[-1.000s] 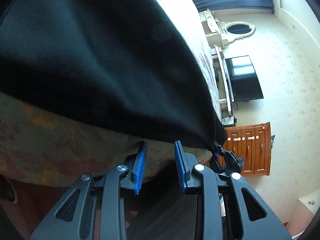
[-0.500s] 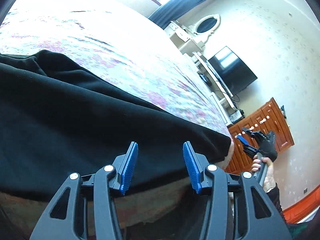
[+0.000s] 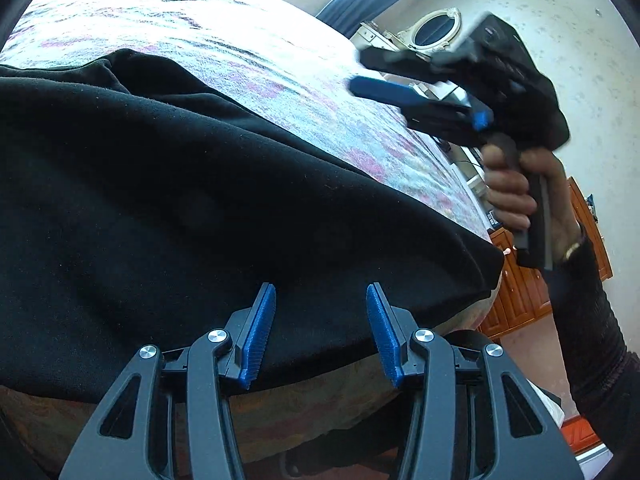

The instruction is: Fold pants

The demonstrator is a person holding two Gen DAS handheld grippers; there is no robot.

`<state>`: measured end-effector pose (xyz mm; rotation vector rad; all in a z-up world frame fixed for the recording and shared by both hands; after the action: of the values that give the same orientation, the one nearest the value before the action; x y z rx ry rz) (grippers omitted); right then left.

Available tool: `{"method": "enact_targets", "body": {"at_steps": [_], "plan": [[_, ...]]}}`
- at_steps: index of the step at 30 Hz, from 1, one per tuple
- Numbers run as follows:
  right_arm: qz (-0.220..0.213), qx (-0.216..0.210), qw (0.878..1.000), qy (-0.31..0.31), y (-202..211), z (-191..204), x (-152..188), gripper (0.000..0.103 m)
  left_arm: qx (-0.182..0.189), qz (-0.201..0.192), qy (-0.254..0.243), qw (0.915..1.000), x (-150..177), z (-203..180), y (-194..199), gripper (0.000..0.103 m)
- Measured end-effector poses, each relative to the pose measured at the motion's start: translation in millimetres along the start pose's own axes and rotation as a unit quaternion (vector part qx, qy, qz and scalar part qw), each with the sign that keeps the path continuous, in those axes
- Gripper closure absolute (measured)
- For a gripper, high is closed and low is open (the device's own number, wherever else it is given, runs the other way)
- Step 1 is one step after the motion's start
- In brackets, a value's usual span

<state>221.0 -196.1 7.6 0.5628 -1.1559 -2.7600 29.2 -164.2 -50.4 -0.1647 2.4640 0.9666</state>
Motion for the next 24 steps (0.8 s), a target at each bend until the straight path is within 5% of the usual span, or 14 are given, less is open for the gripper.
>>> {"method": "enact_targets", "body": {"at_steps": [5,12,14,24], "plan": [[0.081,-0.012,0.996,0.04,-58.8,18.0,-16.7,0.072,0.018,0.007,0.022,0.9996,-2.7,13.7,5.9,0.055],[0.118,-0.022,0.993,0.01,-88.8,5.3,-22.6,0.072,0.031,0.014,0.027,0.9991,-7.0,22.4,8.5,0.055],[0.128,-0.03,0.991,0.015,-93.1,6.5,-21.2,0.096,0.033,0.015,0.03,0.9989,-7.0,25.2,10.5,0.055],[0.037,0.055,0.994,0.084,-45.8,27.2,-66.1,0.097,0.039,0.016,0.03,0.9986,-12.9,37.6,19.6,0.055]]}}
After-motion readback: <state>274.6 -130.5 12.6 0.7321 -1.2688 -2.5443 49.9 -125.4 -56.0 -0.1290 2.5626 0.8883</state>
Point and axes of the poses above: each gripper's, at about its wrist camera, not at the fingertips, and y roughly against the way its jaws point, z to its left, x to its underside, the point moved 4 cm from there along -y, roughly the way its jaws point, and after that the axes turned 3 degrees about x, right-handed, at the moved point
